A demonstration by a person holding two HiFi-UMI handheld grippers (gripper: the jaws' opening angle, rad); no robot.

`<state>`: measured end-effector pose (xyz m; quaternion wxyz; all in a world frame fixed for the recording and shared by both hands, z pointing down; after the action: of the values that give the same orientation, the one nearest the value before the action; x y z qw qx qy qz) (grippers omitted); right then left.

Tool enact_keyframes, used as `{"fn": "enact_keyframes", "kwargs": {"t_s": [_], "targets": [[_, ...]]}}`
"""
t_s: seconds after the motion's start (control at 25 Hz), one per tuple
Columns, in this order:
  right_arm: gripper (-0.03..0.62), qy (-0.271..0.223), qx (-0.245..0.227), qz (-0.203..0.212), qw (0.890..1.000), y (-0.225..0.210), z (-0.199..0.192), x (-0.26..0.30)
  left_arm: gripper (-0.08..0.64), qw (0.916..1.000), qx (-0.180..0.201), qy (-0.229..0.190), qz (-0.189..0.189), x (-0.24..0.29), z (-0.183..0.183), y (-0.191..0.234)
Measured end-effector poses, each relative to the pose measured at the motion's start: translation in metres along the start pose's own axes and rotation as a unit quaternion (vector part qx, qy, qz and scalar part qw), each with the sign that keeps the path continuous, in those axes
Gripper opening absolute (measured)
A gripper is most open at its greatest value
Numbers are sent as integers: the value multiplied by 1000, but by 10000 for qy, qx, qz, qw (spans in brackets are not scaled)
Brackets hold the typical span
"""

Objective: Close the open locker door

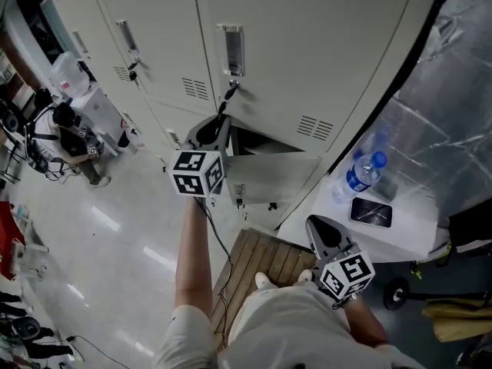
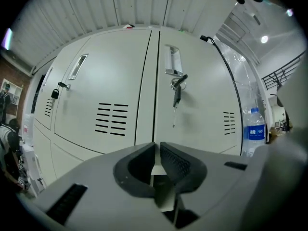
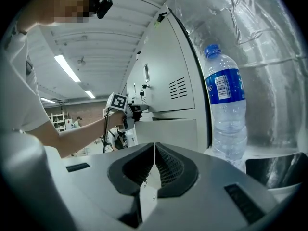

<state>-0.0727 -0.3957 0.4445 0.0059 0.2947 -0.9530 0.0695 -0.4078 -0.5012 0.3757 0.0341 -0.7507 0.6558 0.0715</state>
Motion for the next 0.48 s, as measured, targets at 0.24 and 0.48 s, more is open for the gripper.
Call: {"fn": "enact_keyframes", "kwargs": {"t_s": [0.24,0.48], "targets": [[29,30,23,23,10000,2,-3,-3,40,9998,-108,87,121,7,-1,0],[29,48,7,77,10000,2,-4,-4,38,9993,56,261,254,14,0,-2]]}}
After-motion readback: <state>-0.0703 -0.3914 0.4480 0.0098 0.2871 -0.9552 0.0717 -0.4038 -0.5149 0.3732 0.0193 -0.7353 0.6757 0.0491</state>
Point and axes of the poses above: the fingertips, and each gripper's own axes: x forward along the fingers, y to its left, z out of its top, the point moved 8 cm from there along -x, backward along the fingers, and after that the axes turned 10 degrees about -y, right-handed, at the moved point
